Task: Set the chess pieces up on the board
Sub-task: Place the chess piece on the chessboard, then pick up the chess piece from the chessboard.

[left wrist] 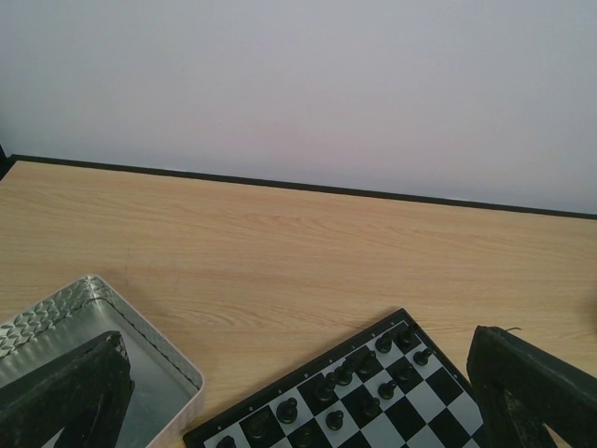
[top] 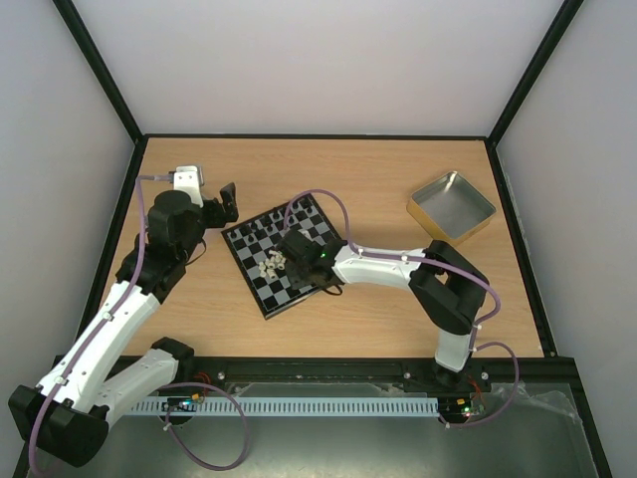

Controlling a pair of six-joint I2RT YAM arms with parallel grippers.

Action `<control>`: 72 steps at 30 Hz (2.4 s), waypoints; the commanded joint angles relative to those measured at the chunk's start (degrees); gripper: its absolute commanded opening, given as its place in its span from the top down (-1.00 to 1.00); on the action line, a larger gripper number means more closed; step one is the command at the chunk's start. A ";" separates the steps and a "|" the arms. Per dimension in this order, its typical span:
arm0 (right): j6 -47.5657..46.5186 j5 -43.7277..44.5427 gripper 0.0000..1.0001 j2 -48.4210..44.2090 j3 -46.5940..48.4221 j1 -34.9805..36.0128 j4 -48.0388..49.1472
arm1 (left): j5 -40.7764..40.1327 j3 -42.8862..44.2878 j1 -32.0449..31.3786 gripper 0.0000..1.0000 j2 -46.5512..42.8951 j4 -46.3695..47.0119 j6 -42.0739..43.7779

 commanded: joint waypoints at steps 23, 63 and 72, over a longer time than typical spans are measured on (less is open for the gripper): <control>8.52 6.50 0.30 4.93 10.82 -6.30 -0.14 | -0.14 -1.36 0.60 -0.98 -1.11 2.35 -0.27; 3.77 5.53 0.85 6.87 7.73 -6.69 4.07 | 3.21 -1.32 0.78 -0.99 0.53 2.61 -1.76; -4.87 1.98 0.85 -9.58 -5.74 -8.63 22.31 | 21.35 -1.09 2.60 -0.99 3.36 1.93 -9.61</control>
